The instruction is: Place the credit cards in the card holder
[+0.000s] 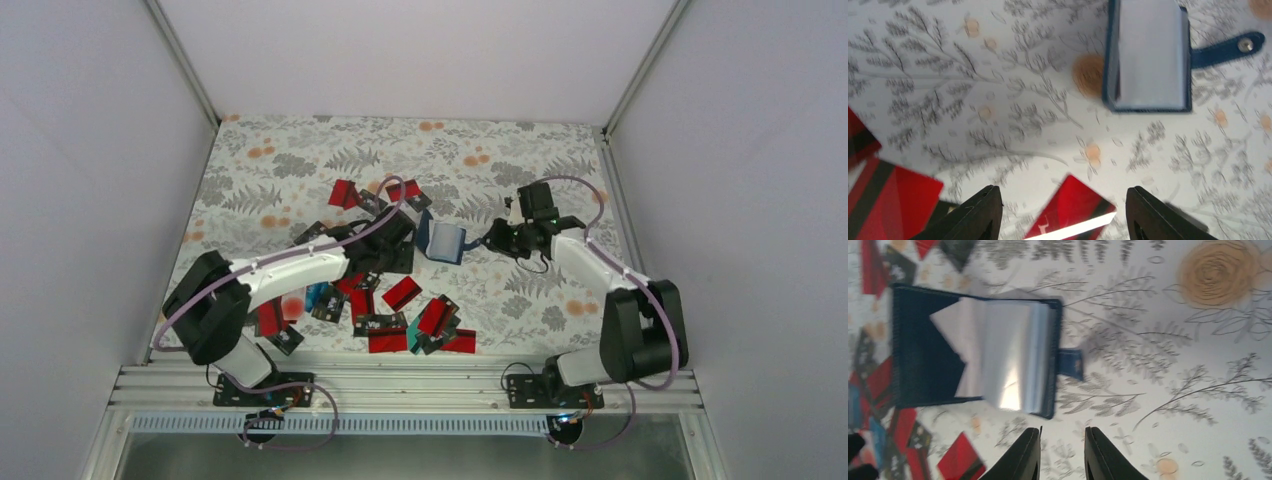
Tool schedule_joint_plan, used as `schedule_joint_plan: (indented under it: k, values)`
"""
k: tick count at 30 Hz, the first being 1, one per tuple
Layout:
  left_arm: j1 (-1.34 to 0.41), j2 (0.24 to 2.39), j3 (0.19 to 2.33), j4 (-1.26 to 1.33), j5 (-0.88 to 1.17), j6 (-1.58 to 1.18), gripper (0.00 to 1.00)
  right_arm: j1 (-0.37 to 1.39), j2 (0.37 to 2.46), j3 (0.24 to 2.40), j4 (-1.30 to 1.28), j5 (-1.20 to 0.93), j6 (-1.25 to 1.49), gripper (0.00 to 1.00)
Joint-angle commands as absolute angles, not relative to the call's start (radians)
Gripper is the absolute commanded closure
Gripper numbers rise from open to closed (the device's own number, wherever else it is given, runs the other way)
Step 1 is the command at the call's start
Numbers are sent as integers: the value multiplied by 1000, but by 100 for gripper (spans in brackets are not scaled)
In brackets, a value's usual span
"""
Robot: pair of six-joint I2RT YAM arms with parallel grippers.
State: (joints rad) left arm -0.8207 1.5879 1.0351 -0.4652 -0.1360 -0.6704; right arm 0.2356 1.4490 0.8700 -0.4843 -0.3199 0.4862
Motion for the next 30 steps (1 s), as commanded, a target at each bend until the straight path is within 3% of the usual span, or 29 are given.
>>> schedule_joint_plan:
  k: [1, 6, 11, 19, 30]
  values:
    - [-889, 1497, 995, -620, -165, -749, 35, 291, 1333, 843, -527, -401, 453, 73]
    - [-958, 1326, 854, -704, -135, -896, 33, 413, 1214, 758, -441, -569, 431, 71]
    - [-1046, 1156, 705, -741, -85, -1055, 33, 583, 1225, 707, -348, -652, 436, 76]
    - [-1185, 1035, 555, -720, -50, -1244, 34, 839, 1407, 714, -231, -614, 466, 88]
    - [-1203, 943, 394, -528, 28, -1339, 34, 928, 1633, 754, -174, -524, 488, 95]
